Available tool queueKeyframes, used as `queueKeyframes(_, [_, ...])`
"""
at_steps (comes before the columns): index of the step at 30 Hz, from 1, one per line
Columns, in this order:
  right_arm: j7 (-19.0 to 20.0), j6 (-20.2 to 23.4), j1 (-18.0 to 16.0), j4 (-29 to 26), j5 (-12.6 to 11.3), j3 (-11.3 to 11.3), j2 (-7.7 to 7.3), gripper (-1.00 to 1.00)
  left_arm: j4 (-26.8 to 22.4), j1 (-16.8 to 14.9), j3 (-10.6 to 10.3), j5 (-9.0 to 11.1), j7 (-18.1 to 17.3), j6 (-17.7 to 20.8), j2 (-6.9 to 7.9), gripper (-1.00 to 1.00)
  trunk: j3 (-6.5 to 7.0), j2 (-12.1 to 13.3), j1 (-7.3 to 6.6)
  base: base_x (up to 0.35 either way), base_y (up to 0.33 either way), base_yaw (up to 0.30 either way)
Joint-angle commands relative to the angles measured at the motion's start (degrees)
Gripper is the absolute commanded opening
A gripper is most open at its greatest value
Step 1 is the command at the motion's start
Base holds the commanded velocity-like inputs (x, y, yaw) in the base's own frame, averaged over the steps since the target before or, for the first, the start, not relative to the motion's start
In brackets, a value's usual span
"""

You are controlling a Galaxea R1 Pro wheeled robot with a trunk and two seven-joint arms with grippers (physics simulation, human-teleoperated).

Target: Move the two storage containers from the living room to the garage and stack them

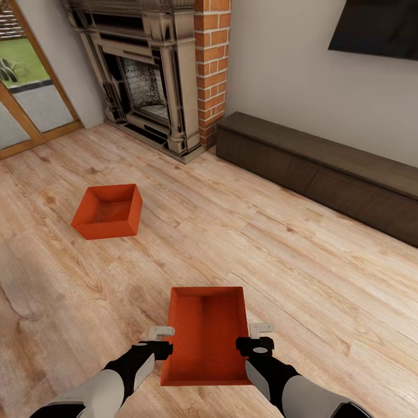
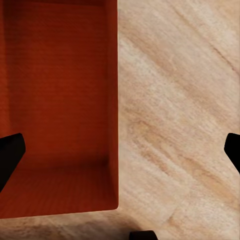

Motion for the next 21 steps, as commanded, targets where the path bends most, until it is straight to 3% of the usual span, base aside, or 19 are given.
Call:
queueKeyframes(1, [-0.3, 0.0, 0.0, 0.0, -0.5, 0.5, -0.02, 1.00, -0.1, 0.0, 0.2, -0.3, 0.1, 0.3, -0.01, 1.00, -0.22, -0.4, 0.22, 0.000, 0.000, 0.000])
queueKeyframes(14, [-0.3, -0.1, 0.0, 0.0, -0.3, 0.5, -0.02, 1.00, -0.3, 0.0, 0.2, -0.4, 0.2, 0.3, 0.01, 1.00, -2.55, -5.6, 3.08, 0.000, 0.000, 0.000])
queueKeyframes(21, [-0.3, -0.1, 0.0, 0.0, -0.3, 0.5, -0.04, 1.00, -0.5, 0.0, 0.3, -0.4, 0.3, 0.3, 0.09, 1.00, -2.55, -5.6, 3.08, 0.000, 0.000, 0.000])
